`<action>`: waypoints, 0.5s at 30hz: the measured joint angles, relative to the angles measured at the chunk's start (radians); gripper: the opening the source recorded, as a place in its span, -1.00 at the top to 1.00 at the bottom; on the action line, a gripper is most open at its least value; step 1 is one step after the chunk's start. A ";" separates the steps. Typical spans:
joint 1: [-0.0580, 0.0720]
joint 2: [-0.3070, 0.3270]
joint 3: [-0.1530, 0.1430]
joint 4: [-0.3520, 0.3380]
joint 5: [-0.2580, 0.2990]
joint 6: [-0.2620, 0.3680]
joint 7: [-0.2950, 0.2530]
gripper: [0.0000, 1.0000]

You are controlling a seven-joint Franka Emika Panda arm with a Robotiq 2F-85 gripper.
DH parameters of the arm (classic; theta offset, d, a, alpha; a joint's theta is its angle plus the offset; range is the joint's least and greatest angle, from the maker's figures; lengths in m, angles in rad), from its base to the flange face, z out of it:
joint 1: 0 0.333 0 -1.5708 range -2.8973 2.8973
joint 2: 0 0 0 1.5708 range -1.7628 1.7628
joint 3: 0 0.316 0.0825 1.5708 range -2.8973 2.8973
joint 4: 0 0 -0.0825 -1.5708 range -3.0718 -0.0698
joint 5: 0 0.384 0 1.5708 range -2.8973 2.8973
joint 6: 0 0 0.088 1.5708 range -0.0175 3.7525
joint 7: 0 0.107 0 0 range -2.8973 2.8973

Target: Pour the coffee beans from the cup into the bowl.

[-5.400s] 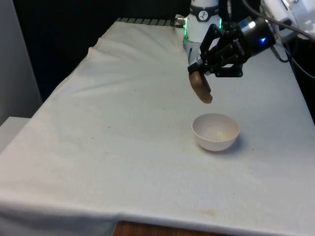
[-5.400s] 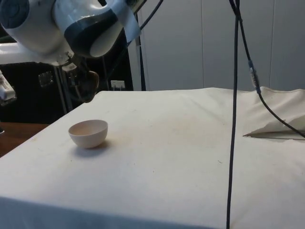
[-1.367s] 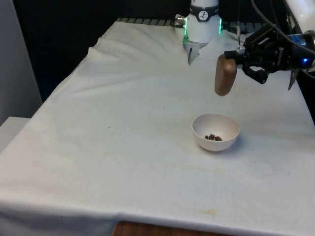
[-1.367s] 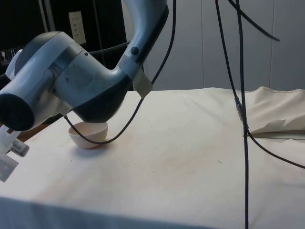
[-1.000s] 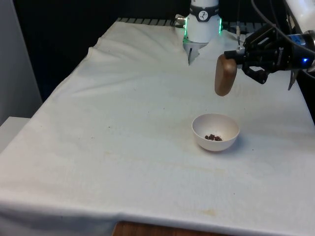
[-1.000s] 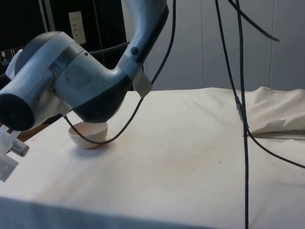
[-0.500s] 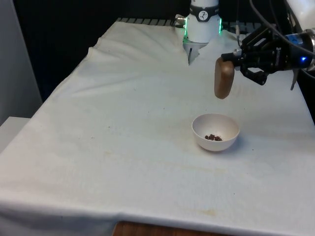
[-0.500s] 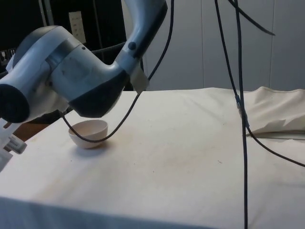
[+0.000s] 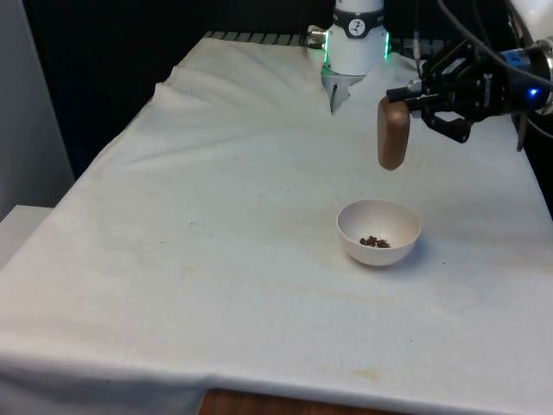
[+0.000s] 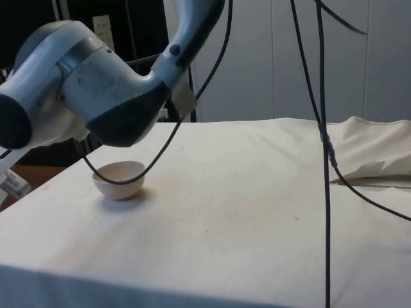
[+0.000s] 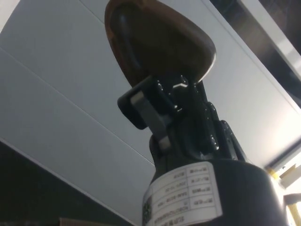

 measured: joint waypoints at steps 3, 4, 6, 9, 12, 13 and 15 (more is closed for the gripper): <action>-0.004 -0.001 0.004 0.000 0.002 0.000 0.004 0.99; -0.005 -0.001 0.006 0.000 0.003 0.000 0.007 0.99; -0.008 -0.001 0.008 0.000 0.004 0.001 0.009 0.99; -0.015 -0.001 0.011 0.001 0.012 0.015 0.019 0.99; -0.020 -0.001 0.011 0.005 0.019 0.029 0.024 0.99; -0.022 -0.001 0.011 0.006 0.022 0.034 0.026 0.99; -0.023 -0.001 0.011 0.008 0.026 0.038 0.028 0.99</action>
